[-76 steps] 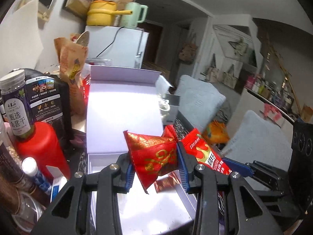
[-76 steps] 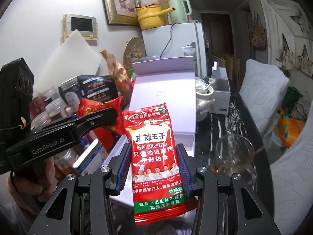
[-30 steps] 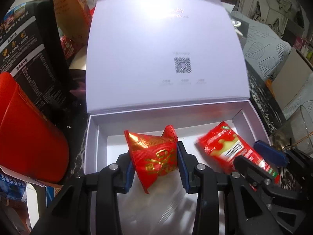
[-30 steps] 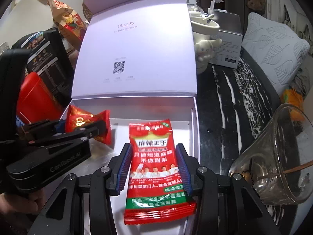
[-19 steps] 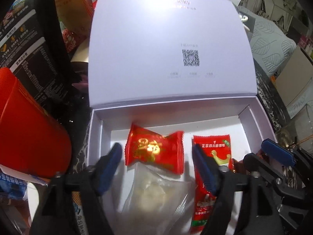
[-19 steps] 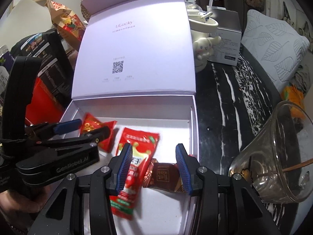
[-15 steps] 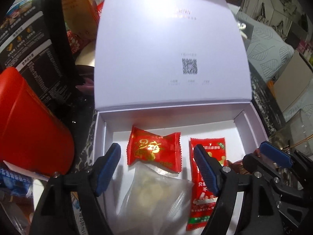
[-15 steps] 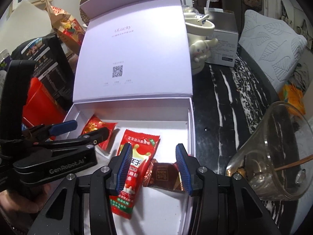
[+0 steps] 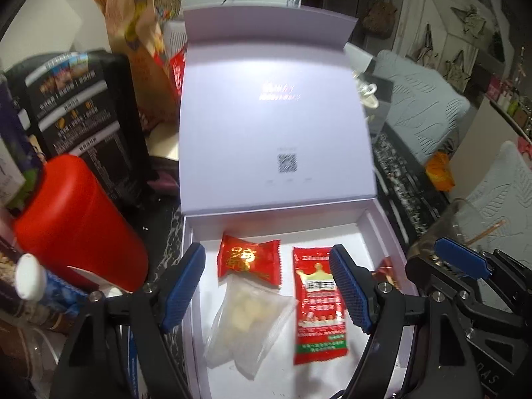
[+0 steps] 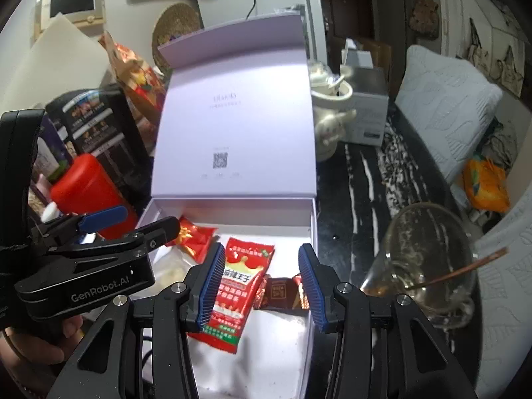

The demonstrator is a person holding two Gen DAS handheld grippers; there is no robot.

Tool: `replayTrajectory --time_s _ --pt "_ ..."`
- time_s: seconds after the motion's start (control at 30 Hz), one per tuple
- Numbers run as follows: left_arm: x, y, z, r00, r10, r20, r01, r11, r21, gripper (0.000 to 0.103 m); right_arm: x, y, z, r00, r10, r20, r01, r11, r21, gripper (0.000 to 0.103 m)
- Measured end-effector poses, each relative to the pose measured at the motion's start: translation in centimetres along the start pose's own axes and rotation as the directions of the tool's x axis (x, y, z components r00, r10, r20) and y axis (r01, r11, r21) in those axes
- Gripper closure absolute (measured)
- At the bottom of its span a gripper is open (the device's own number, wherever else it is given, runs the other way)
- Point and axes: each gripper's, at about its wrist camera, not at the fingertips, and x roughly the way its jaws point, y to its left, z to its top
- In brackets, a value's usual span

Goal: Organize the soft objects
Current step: 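Open both tools to drop the candy and packet inside the box, then withdraw both open tools from the box back over the table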

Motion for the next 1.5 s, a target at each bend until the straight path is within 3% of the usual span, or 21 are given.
replayTrajectory --time_s 0.57,1.0,1.17,1.3,1.5 --pt "-10.5 -2.6 -1.1 0.983 -0.059 0.174 0.051 0.997 0.053 0.026 -11.3 1.8 -1.0 0.984 -0.031 0.176 0.039 0.998 -0.041 0.057" --pt "-18.4 -3.5 -4.0 0.954 -0.114 0.276 0.084 0.99 0.117 0.021 -20.1 3.3 -4.1 0.949 -0.033 0.313 0.056 0.996 -0.063 0.028" --pt "-19.8 -4.1 -5.5 0.947 -0.152 0.281 0.115 0.983 0.142 0.02 -22.5 3.5 -5.9 0.939 -0.057 0.339 0.079 0.995 -0.053 0.022" --pt "-21.0 -4.9 -7.1 0.94 -0.165 0.299 0.118 0.978 0.17 0.003 -23.8 3.5 -7.4 0.935 -0.069 0.348 0.088 0.995 -0.04 0.019" --pt "-22.1 -6.1 -9.2 0.935 -0.205 0.289 0.146 0.966 0.212 0.003 -25.5 3.4 -9.8 0.928 -0.104 0.357 0.12 0.993 -0.022 0.016"
